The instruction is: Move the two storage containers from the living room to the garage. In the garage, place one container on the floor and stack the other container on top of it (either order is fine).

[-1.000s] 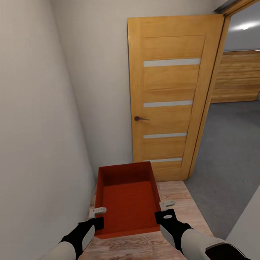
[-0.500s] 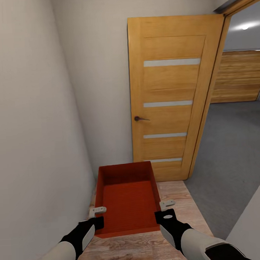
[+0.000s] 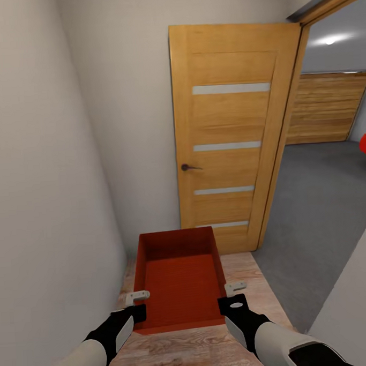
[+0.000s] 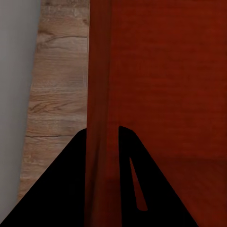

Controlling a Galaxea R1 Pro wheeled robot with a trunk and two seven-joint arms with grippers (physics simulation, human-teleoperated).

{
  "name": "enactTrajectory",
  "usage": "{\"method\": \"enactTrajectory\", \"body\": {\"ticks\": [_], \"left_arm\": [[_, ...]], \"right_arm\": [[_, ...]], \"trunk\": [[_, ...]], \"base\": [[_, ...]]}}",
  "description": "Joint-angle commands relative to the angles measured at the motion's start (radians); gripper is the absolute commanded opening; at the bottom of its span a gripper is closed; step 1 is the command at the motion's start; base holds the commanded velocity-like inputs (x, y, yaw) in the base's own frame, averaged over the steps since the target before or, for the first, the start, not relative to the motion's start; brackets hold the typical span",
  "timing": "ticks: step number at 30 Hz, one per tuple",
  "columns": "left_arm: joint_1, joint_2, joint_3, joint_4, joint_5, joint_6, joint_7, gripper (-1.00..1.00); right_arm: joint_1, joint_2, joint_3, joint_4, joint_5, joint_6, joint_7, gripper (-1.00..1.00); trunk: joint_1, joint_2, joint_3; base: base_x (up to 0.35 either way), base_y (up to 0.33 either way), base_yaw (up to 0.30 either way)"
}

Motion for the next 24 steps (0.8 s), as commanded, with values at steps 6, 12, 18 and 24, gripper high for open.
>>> {"method": "enactTrajectory", "body": {"ticks": [6,12,18,24], "left_arm": [[0.000,0.047,0.005,-0.019,0.008,0.006,0.008,-1.00],[0.000,0.047,0.005,-0.019,0.008,0.006,0.008,-1.00],[0.000,0.047,0.004,-0.019,0.009,0.006,0.008,-1.00],[0.000,0.049,0.007,-0.018,0.011,0.008,0.007,-1.00]], "right_arm": [[-0.001,0.000,-0.014,0.004,-0.006,0.021,-0.011,-1.00],[-0.001,0.000,-0.013,0.004,-0.006,0.021,-0.011,-1.00],[-0.001,0.000,-0.013,0.004,-0.006,0.021,-0.011,-1.00],[-0.001,0.000,-0.013,0.004,-0.006,0.021,-0.011,-1.00]], "trunk": [[0.001,-0.002,-0.002],[0.001,-0.002,-0.002],[0.001,-0.002,-0.002],[0.001,-0.002,-0.002]], "base": [[0.000,0.000,-0.237],[0.000,0.000,-0.242],[0.000,0.000,-0.241],[0.000,0.062,-0.238]]}}
